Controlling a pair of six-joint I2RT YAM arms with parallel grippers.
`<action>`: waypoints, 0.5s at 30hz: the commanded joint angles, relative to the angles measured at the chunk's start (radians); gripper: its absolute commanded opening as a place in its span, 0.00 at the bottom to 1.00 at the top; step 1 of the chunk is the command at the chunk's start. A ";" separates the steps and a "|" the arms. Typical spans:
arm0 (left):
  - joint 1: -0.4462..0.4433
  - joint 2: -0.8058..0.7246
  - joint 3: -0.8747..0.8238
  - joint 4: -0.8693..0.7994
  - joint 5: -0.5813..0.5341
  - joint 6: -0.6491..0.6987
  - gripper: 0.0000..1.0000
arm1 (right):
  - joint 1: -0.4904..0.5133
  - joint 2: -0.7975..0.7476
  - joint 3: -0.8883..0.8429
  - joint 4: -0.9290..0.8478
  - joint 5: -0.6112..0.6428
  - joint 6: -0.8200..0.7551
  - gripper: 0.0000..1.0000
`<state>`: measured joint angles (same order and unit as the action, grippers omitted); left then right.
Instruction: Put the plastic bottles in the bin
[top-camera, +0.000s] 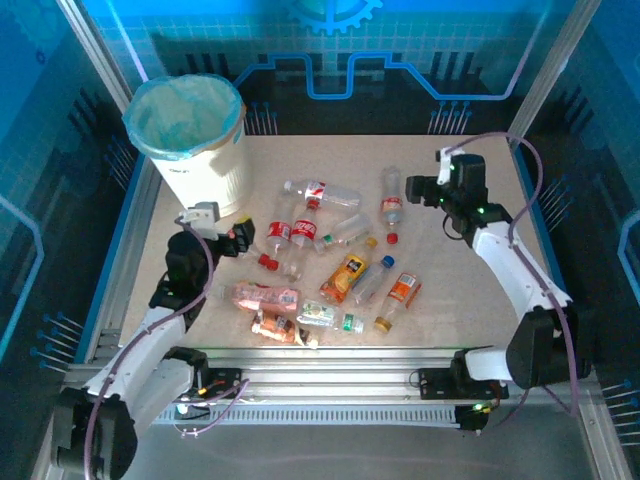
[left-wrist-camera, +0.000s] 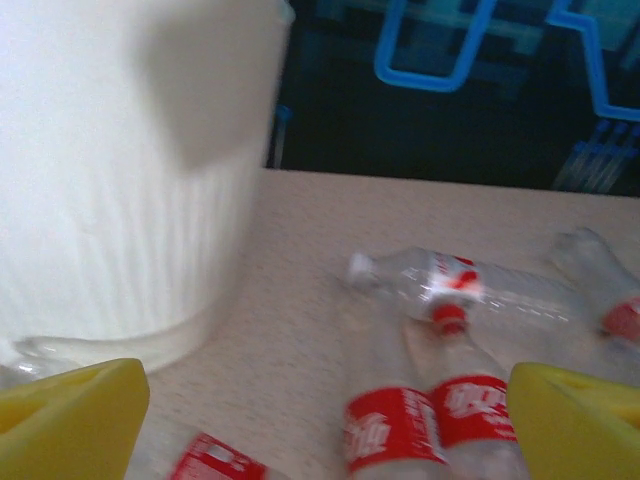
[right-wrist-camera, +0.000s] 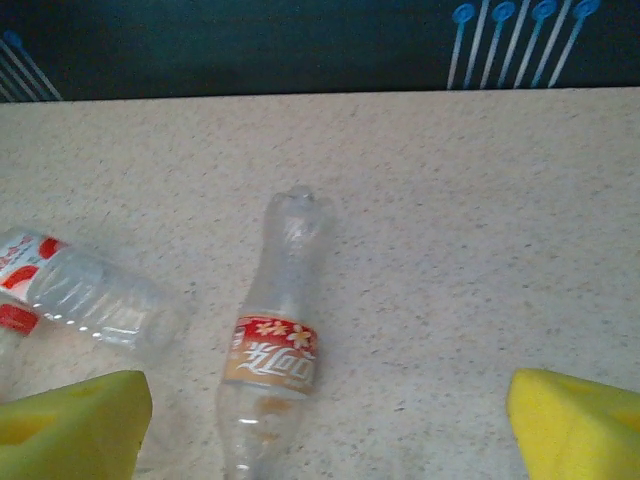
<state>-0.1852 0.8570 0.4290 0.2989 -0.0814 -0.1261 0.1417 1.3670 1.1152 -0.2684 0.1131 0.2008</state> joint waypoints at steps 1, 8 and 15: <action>-0.098 -0.005 0.065 -0.186 -0.023 -0.057 0.92 | 0.026 0.091 0.083 -0.196 -0.026 0.058 0.90; -0.257 0.096 0.212 -0.292 -0.006 -0.054 0.92 | 0.071 0.309 0.221 -0.267 -0.050 0.086 0.86; -0.298 0.223 0.338 -0.353 0.050 -0.035 0.93 | 0.090 0.515 0.351 -0.316 -0.096 0.111 0.81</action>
<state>-0.4747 1.0569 0.7242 0.0006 -0.0616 -0.1665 0.2188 1.8339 1.4132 -0.5282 0.0502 0.2874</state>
